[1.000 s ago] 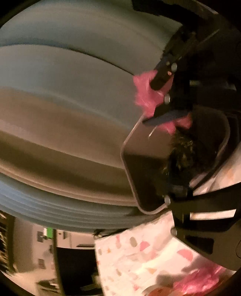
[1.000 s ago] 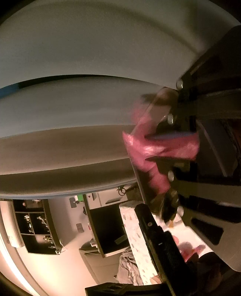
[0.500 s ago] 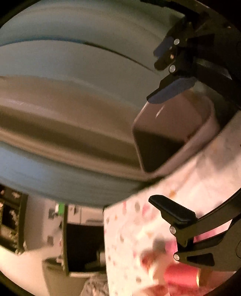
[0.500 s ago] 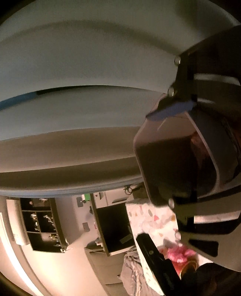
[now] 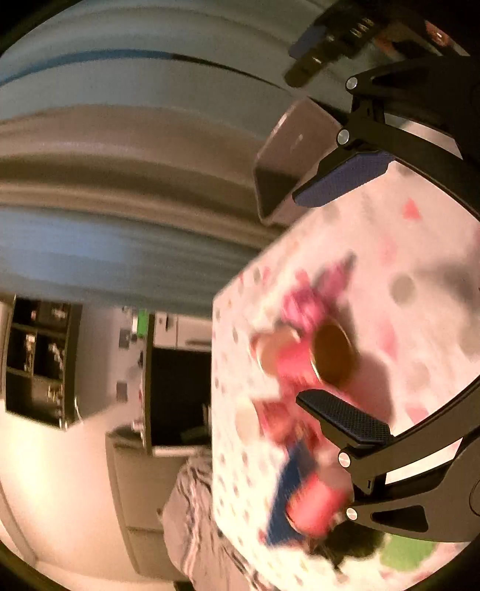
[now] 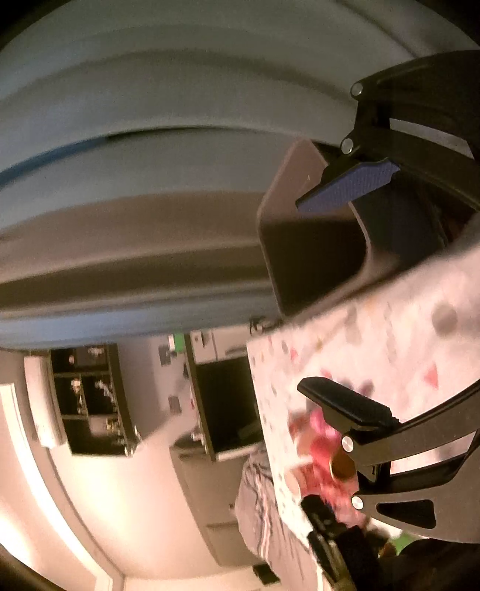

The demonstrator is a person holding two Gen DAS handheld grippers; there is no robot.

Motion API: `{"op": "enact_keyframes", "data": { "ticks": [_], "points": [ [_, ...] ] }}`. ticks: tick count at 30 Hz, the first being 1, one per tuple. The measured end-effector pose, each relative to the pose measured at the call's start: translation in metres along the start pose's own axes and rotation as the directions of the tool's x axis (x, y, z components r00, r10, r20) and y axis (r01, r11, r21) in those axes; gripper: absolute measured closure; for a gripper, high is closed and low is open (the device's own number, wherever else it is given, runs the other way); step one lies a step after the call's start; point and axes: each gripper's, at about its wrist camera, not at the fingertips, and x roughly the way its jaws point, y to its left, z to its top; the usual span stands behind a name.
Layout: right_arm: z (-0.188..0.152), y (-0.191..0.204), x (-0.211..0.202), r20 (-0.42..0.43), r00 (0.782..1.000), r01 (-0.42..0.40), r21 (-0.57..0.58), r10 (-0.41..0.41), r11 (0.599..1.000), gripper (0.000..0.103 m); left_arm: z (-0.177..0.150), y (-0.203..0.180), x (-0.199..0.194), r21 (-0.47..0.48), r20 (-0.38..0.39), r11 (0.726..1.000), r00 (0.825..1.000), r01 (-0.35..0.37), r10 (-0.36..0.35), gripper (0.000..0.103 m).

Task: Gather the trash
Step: 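Move both open grippers back over the trash pile, then grasp the green foam net with the left gripper while the right grasps a red paper cup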

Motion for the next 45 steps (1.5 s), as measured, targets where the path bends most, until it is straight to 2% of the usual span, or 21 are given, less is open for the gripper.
{"op": "enact_keyframes", "data": {
  "ticks": [4,6,13,16,20,24,29,33,37,42,43,45],
  "points": [
    [-0.008,0.029,-0.014,0.007,0.998,-0.061,-0.034,0.061,0.998,0.016,-0.027,0.043,-0.031,-0.015,-0.009,0.994,0.994,-0.11,0.11,0.006],
    [-0.011,0.043,-0.017,0.003,0.996,-0.087,-0.046,0.087,0.995,0.016,-0.042,0.067,-0.045,-0.032,-0.028,0.984,0.985,-0.174,0.173,0.006],
    [-0.027,0.097,-0.022,-0.055,0.98,-0.194,-0.089,0.189,0.977,0.016,-0.072,0.126,-0.082,-0.082,-0.08,0.953,0.955,-0.293,0.287,0.006],
    [-0.032,0.115,-0.025,-0.07,0.974,-0.221,-0.111,0.214,0.969,0.017,-0.08,0.141,-0.089,-0.085,-0.103,0.945,0.946,-0.316,0.307,0.006],
    [-0.036,0.127,-0.023,-0.093,0.968,-0.244,-0.124,0.234,0.962,0.017,-0.084,0.16,-0.088,-0.105,-0.157,0.944,0.942,-0.314,0.296,0.006],
    [-0.036,0.135,-0.021,-0.104,0.965,-0.253,-0.133,0.24,0.958,0.017,-0.084,0.165,-0.071,-0.095,-0.221,0.946,0.933,-0.309,0.283,0.006],
    [-0.036,0.134,-0.017,-0.112,0.965,-0.251,-0.127,0.238,0.96,0.017,-0.086,0.169,-0.049,-0.078,-0.298,0.945,0.912,-0.318,0.282,0.006],
    [-0.036,0.133,-0.014,-0.12,0.965,-0.247,-0.12,0.233,0.961,0.017,-0.091,0.174,-0.037,-0.097,-0.359,0.945,0.896,-0.313,0.261,0.016],
    [-0.037,0.135,-0.012,-0.129,0.963,-0.25,-0.12,0.235,0.961,0.017,-0.093,0.177,-0.036,-0.103,-0.374,0.943,0.891,-0.316,0.258,0.022],
    [-0.041,0.137,-0.009,-0.147,0.959,-0.261,-0.12,0.243,0.958,0.017,-0.093,0.178,-0.041,-0.113,-0.359,0.946,0.901,-0.303,0.245,0.052],
    [-0.042,0.137,-0.009,-0.151,0.959,-0.261,-0.123,0.242,0.958,0.017,-0.093,0.178,-0.042,-0.118,-0.354,0.947,0.904,-0.298,0.241,0.056],
    [-0.043,0.137,-0.007,-0.157,0.958,-0.261,-0.125,0.241,0.957,0.017,-0.092,0.179,-0.046,-0.131,-0.346,0.948,0.91,-0.29,0.23,0.073]
  ]
}}
